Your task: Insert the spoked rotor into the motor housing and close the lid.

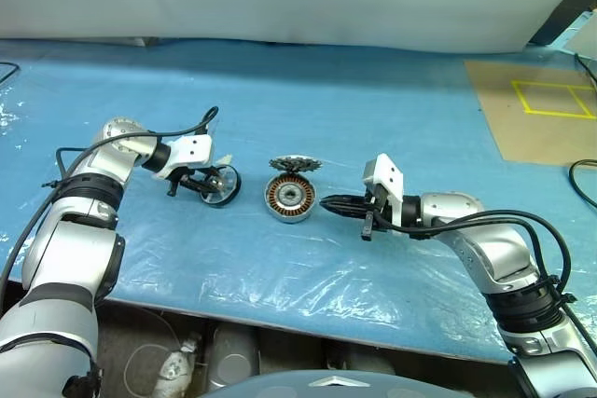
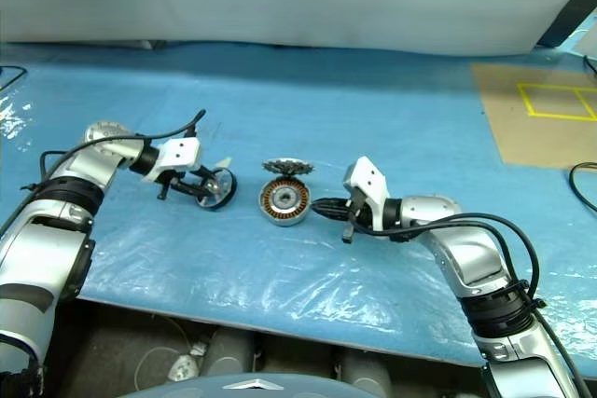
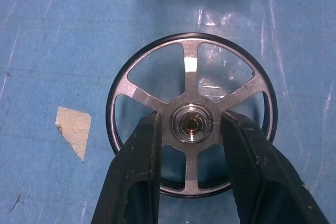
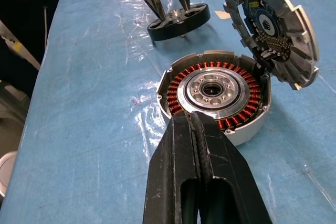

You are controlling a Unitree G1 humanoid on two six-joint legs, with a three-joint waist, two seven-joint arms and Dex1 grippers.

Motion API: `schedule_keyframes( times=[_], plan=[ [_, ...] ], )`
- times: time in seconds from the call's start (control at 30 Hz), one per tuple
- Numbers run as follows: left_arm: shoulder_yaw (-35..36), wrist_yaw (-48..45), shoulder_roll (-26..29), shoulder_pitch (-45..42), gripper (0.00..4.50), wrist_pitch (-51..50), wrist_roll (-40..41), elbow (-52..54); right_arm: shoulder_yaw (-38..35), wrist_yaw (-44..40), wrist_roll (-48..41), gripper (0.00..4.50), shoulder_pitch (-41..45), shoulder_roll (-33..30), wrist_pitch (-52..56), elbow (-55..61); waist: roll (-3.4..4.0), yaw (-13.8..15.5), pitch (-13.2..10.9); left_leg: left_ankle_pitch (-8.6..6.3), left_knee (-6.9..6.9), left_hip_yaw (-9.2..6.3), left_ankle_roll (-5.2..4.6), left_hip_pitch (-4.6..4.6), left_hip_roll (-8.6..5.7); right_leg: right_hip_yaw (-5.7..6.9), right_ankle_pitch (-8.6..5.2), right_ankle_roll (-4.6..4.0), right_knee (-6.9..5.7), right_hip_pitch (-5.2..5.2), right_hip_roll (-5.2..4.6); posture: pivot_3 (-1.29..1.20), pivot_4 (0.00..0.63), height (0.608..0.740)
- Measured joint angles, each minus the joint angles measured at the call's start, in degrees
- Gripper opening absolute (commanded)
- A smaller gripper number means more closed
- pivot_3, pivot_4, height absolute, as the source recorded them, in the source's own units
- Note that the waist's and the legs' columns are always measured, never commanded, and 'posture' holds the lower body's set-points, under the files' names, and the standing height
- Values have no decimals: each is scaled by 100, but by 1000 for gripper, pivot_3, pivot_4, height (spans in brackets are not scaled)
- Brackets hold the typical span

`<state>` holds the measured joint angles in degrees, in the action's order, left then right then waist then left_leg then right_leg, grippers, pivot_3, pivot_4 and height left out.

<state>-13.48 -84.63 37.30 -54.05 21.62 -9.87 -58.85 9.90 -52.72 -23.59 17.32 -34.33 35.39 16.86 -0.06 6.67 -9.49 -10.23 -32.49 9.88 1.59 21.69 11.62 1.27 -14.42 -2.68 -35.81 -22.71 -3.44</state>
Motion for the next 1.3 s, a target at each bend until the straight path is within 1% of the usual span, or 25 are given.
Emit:
schedule_keyframes(
  times=[0.1, 0.13, 0.2, 0.27, 0.37, 0.47, 0.6, 0.8, 1.13, 1.3],
  plan=[
    [192, -191, 14, 314, 1316, -319, 323, 418, 3, -1, 8, 0, 9, 5, -5, -25, 2, 22, 1, 0, 5, 1, 0, -1, 0, -1, -1, -1, 1, -2, 0, 0, 150, 740],
    [301, -296, 13, 520, 1316, -577, 550, 742, 3, -2, 9, 0, 8, 6, -11, -29, 2, 23, 1, 0, 7, 1, 0, 1, 1, -2, -1, -1, 1, -6, 0, 0, 150, 740],
    [453, -477, 16, 1010, 1316, -1149, 991, 1506, 8, 0, 19, 0, 13, 7, -22, -39, 1, 22, 0, 0, 7, 2, 1, 13, 4, 0, -1, -2, 1, -18, 1, 0, 150, 740],
    [534, -611, 137, 1565, 1316, -1825, 1382, 2458, 6, 8, 73, 0, 7, 2, -49, -44, 0, 5, 0, 0, 8, 3, 1, 28, 9, 0, 1, 1, 0, -37, 5, 0, 150, 740],
    [703, -547, 323, 2194, 1316, -2781, 1876, 3656, -13, -4, 96, 0, 1, -15, -79, -110, -1, -27, -2, 0, 10, 10, 1, 39, 13, 5, 0, 0, -1, -46, 10, 0, 150, 740],
    [892, -203, 295, 2372, 1316, -3332, 2233, 4551, -16, -27, 96, 0, 9, -15, -110, -187, -2, -17, -3, 0, 4, 12, 0, 40, 9, 7, -2, -4, 4, -39, 6, 0, 150, 740],
    [919, 270, -29, 2384, 1316, -3748, 2550, 5332, -15, -47, 104, 0, 15, 1, -153, -245, -2, -55, -3, 1, -3, 13, -1, 37, 7, 3, -2, -4, 6, -34, 5, 0, 150, 740],
    [638, 613, -305, 2409, 1316, -3779, 2581, 5473, -15, -52, 126, 0, 15, 8, -191, -292, -2, -140, -3, 1, 2, 12, -2, 32, 12, 0, -2, -4, 5, -36, 15, 0, 150, 740],
    [394, 1063, -905, 1998, 1316, -3089, 2267, 4547, -17, 33, 147, 0, -52, -1, -204, -275, -2, -116, -3, 2, -3, 11, -3, 37, 9, 0, -1, -2, 5, -35, 13, 0, 150, 740],
    [252, 1000, -886, 1951, 1316, -2840, 2110, 4333, -17, 112, 147, 0, -127, -4, -189, -244, -2, -123, -3, 2, 0, 10, -4, 34, 11, 1, 8, 14, 4, -36, 14, 0, 150, 740]
  ],
)
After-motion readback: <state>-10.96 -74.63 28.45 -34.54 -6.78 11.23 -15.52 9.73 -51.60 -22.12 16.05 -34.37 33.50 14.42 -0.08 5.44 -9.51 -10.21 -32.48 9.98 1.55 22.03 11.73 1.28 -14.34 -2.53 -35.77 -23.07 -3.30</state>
